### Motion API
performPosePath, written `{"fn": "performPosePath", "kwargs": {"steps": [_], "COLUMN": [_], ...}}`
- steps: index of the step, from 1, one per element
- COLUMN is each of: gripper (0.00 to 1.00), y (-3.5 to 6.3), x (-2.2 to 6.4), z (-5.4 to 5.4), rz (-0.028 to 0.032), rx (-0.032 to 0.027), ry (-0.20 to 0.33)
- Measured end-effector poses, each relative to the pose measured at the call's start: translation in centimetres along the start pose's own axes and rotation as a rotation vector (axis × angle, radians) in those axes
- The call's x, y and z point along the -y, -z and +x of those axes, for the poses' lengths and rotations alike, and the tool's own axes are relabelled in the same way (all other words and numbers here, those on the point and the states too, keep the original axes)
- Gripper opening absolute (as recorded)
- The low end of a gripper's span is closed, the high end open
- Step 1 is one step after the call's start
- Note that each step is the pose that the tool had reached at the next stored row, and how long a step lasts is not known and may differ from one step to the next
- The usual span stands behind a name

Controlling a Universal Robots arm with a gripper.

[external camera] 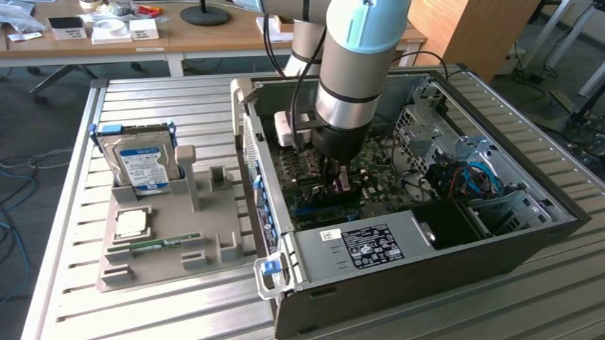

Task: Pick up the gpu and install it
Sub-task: 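Insert the gpu into the slot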

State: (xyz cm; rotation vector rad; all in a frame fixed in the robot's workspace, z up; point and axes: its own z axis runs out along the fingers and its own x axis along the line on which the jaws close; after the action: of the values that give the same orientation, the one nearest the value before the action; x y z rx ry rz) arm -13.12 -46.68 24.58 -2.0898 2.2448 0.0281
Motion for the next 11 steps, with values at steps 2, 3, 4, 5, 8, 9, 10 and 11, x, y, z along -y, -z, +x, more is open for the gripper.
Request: {"fn": "performPosePath", "kwargs": {"steps": [2,3,4,5,8,9,10,11], "gripper": [0.27,0.27,0.27,0.27,0.27,0.27,0.27,0.27], "y": [-0.02,-0.06,-0.11,-0.12,-0.14,-0.14,-0.14,-0.14], "x": [-0.06,-0.11,-0.16,-0.18,-0.19,-0.2,-0.2,-0.2], "z": [0.01,0.02,0.03,0.03,0.03,0.02,0.02,0.02], "rz": [0.0002,0.0004,0.0006,0.0007,0.0009,0.0009,0.0009,0.0009], "rx": [-0.0002,-0.0003,-0.0003,-0.0003,0.0,0.0,0.0,0.0], "ry": [0.0,0.0,0.0,0.0,0.0,0.0,0.0,0.0]}}
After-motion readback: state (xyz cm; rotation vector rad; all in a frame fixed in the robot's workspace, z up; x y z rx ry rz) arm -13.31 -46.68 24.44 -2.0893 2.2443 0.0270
